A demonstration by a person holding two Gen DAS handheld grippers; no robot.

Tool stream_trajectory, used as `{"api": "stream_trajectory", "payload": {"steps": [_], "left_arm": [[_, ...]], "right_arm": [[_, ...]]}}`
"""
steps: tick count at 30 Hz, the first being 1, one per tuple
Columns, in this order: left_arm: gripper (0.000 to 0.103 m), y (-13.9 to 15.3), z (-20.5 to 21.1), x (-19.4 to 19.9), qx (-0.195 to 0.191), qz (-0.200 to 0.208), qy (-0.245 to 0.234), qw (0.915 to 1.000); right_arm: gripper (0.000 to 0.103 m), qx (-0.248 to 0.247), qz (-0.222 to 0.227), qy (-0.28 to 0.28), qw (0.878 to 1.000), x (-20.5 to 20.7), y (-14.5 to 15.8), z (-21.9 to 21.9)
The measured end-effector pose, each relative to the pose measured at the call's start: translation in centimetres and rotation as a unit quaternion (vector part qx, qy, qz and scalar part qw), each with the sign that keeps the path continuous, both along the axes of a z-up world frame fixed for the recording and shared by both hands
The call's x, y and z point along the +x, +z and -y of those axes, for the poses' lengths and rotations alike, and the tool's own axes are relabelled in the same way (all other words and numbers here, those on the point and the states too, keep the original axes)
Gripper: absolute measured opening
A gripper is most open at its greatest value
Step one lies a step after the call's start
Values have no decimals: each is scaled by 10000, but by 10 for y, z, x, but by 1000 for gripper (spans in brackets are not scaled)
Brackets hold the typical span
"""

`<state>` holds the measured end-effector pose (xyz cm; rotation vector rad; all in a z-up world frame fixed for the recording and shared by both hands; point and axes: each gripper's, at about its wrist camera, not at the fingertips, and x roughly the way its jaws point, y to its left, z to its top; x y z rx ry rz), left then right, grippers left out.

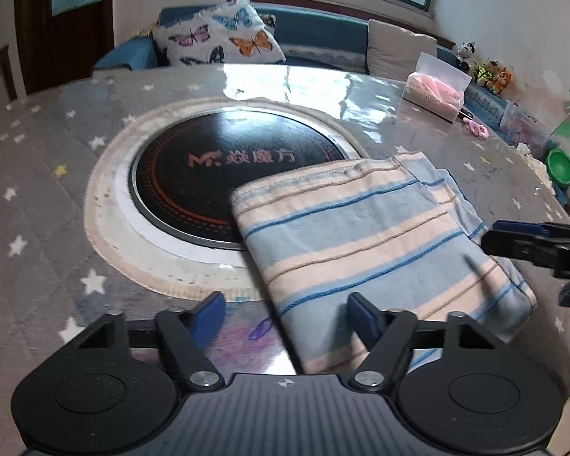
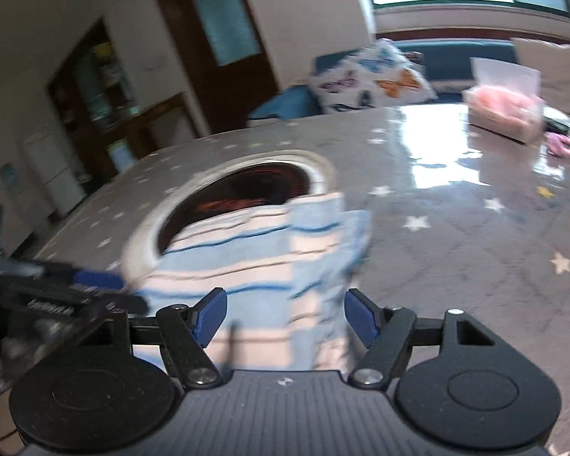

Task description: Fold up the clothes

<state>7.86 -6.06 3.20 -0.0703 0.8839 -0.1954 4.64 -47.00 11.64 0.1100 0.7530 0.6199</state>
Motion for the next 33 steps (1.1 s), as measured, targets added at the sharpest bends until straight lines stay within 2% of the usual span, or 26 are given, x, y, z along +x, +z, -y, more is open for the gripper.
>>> {"api": "stream_trajectory", "payload": {"steps": [3, 9, 12, 14, 16, 19, 25, 33], "left_arm": [[59, -2, -1, 4, -179, -98, 15, 9998], [54, -2, -2, 6, -305, -139, 9, 9994], [53, -2, -4, 8, -373, -161, 27, 9992], [51, -2, -4, 9, -392, -160, 28, 9991], [42, -3, -5, 11, -465, -184, 37, 9987], [36, -3, -8, 14, -638, -245, 56, 9976], [19, -4, -15, 17, -732, -263, 90, 9969], [11, -2, -26, 12, -795, -161, 87, 9967]], "right_arm": [[62, -7, -227, -166, 9996, 14, -9, 0], [55, 67, -476, -328, 9983, 19, -20, 1], [46, 86, -514, -378, 9979, 18, -20, 0], [35, 121, -565, -365, 9977, 18, -19, -1], [31, 153, -596, -381, 9974, 17, -20, -1], [24, 252, -655, -421, 9966, 16, -21, 1], [19, 307, -680, -471, 9961, 9, -20, 2], [16, 165, -672, -397, 9968, -1, -14, -10]]}}
